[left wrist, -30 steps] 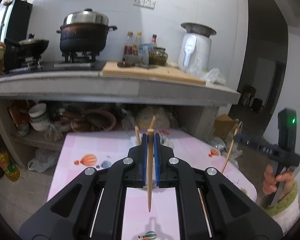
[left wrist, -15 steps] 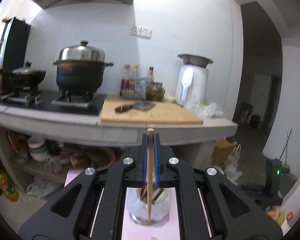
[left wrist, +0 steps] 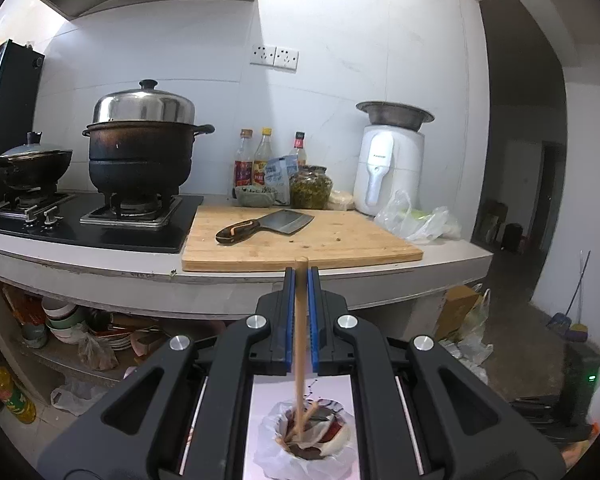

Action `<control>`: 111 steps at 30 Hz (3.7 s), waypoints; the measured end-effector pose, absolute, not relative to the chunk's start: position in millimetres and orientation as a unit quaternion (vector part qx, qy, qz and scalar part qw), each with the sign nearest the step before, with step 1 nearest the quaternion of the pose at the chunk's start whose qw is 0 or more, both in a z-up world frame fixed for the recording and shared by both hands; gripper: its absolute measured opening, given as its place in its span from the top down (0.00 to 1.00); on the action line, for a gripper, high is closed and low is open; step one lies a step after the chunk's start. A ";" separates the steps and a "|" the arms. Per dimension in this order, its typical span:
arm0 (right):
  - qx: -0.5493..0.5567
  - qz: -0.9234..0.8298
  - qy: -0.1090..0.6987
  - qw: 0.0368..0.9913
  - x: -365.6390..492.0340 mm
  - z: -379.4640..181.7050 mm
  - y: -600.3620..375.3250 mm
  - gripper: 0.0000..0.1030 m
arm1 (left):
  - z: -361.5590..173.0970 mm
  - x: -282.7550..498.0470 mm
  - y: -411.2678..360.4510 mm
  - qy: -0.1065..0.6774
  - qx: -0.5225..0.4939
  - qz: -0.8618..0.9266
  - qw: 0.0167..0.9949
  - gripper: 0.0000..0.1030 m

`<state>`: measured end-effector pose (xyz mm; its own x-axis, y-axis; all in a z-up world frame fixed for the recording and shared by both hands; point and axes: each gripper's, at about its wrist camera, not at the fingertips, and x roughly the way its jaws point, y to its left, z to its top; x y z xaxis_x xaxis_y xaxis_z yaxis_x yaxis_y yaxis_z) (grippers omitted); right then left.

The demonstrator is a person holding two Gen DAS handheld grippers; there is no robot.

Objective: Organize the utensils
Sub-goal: 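Lower the chopstick into the holder and open the left gripper, then lower the held chopstick into the bagged holder with the right gripper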

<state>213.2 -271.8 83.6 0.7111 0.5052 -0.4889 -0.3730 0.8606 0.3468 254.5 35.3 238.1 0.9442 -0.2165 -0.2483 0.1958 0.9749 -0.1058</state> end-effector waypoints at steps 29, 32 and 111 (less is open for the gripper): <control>0.106 0.234 0.304 0.917 220.9 76.3 -270.7 0.93 | 104.7 322.3 38.6 0.278 -0.051 -0.099 0.954 0.95; 0.105 0.234 0.304 0.918 220.5 76.6 -270.7 0.93 | 93.9 324.5 37.5 0.291 -0.046 -0.093 0.951 0.95; -0.038 0.325 0.285 0.901 338.3 141.5 -60.6 0.93 | 18.5 118.1 196.2 0.281 -0.169 0.053 0.943 0.43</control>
<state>338.3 -60.6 141.5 0.6260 0.5635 -0.5390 -0.6072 0.7859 0.1164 118.1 196.2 18.5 0.8362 0.0053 -0.5484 -0.1951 0.9374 -0.2884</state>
